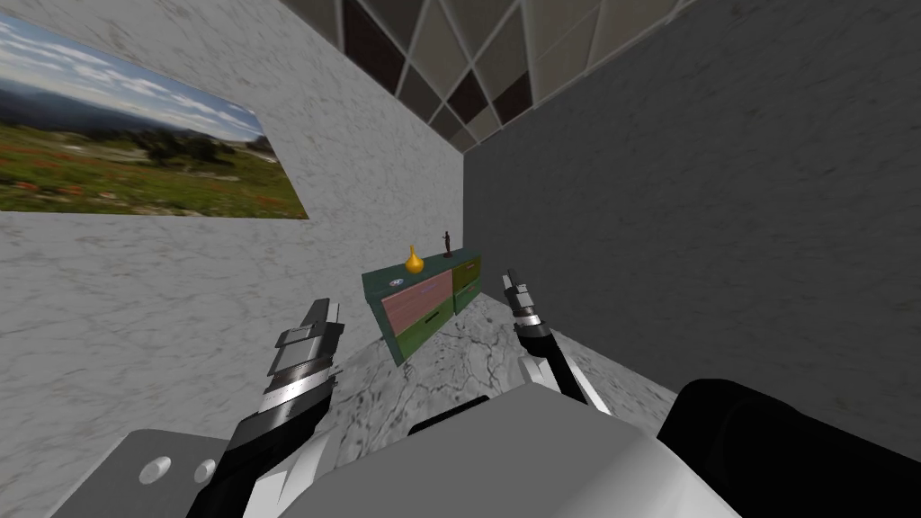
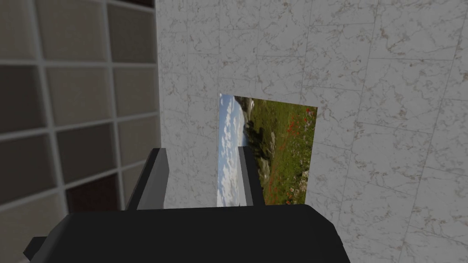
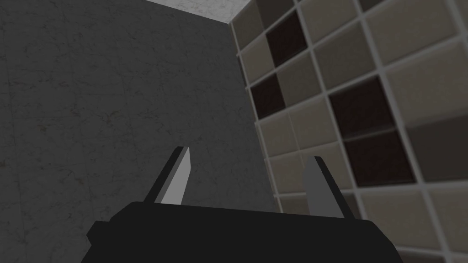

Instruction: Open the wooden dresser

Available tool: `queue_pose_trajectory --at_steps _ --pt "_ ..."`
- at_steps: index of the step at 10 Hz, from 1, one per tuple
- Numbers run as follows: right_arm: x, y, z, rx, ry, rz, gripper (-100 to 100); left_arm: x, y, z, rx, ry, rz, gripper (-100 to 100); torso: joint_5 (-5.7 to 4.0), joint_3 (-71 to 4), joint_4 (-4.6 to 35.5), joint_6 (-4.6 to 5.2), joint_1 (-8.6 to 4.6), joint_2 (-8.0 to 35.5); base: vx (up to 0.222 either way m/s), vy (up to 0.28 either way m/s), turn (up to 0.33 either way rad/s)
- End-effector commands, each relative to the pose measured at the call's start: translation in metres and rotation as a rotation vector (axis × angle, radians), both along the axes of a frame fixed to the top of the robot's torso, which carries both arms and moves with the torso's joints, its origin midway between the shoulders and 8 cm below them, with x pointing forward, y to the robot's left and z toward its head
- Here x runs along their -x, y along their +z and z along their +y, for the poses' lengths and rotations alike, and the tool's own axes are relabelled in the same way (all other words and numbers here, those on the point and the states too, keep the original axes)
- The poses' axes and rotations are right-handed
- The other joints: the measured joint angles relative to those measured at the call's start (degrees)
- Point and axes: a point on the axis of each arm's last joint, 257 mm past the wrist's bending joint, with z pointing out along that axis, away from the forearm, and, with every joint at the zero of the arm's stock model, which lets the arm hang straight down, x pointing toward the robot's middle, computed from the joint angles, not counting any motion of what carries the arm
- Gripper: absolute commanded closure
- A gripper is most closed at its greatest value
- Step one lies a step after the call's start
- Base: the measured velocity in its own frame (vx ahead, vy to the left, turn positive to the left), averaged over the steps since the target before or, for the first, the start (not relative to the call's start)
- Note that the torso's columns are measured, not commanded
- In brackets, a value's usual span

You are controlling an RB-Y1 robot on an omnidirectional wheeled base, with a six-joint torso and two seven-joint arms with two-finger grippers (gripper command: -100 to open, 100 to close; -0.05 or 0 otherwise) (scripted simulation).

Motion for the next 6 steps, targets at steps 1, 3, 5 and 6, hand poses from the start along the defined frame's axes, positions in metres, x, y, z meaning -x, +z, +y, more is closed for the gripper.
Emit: queue_pose_trajectory --at_steps 1,3,5,6 --pt "0.0 0.0 0.0 0.0 0.0 0.0 0 0.0 0.0 0.0 0.0 0.0 0.0 0 0.0 -8.5 4.2 0.0 0.0 4.2 0.0 0.0 0.0" --pt "0.0 0.0 0.0 0.0 0.0 0.0 0 -0.003 -0.003 -0.004 -0.037 -0.019 0.014 -100 0.0 -25.4 12.7 0.0 0.0 12.7 0.014 -0.004 0.007" --pt "0.0 0.0 0.0 0.0 0.0 0.001 0 -0.008 -0.01 -0.007 -0.082 -0.04 0.038 -100 -0.01 -30.5 15.1 0.0 -0.04 15.0 0.055 -0.028 0.021" --pt "0.0 0.0 0.0 0.0 0.0 0.001 0 -0.011 -0.016 -0.006 -0.099 -0.047 0.052 -100 -0.01 -30.8 15.3 0.0 -0.05 15.2 0.086 -0.044 0.026"
